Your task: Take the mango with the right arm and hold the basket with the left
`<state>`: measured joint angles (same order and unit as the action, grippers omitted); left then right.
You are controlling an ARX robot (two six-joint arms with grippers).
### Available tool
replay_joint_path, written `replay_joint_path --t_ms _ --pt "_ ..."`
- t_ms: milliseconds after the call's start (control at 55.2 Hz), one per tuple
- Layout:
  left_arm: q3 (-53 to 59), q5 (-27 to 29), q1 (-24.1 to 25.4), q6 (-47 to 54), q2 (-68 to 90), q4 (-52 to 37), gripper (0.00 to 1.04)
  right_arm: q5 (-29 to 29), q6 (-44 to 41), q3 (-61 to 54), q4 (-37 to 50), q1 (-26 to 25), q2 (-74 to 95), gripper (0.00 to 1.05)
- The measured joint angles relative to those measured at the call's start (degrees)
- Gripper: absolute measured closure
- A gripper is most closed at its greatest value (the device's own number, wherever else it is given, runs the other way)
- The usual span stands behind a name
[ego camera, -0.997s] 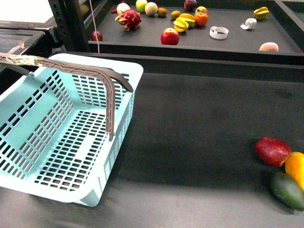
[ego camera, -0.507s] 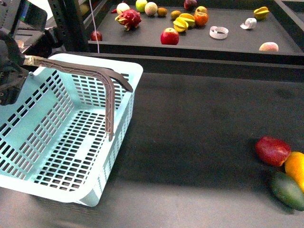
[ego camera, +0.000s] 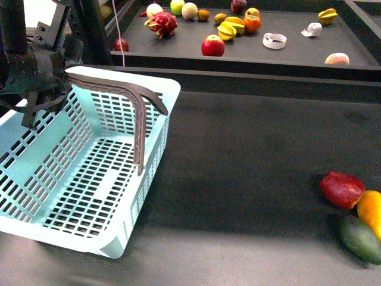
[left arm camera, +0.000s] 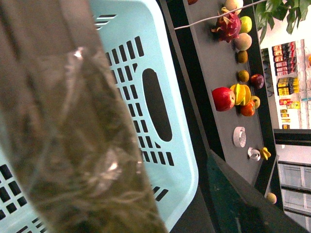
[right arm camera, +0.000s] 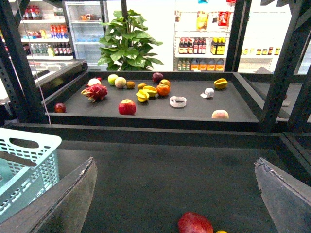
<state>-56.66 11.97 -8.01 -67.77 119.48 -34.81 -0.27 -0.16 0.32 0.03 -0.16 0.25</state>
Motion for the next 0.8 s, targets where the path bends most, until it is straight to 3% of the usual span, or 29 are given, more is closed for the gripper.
replay_joint_path --t_ms 181,526,797 --pt "2.03 -2.25 -0.66 -0.68 -1.53 -0.33 0.97 -0.02 0.0 0.0 0.0 0.0 0.0 0.08" --pt "13.9 -8.87 -5.9 18.67 -14.95 -6.05 0.99 -0.02 0.0 0.0 0.0 0.0 0.0 0.08" --pt "22.18 -14.84 -13.07 36.41 -24.02 -13.64 0.99 0.0 0.0 0.0 0.0 0.0 0.0 0.08"
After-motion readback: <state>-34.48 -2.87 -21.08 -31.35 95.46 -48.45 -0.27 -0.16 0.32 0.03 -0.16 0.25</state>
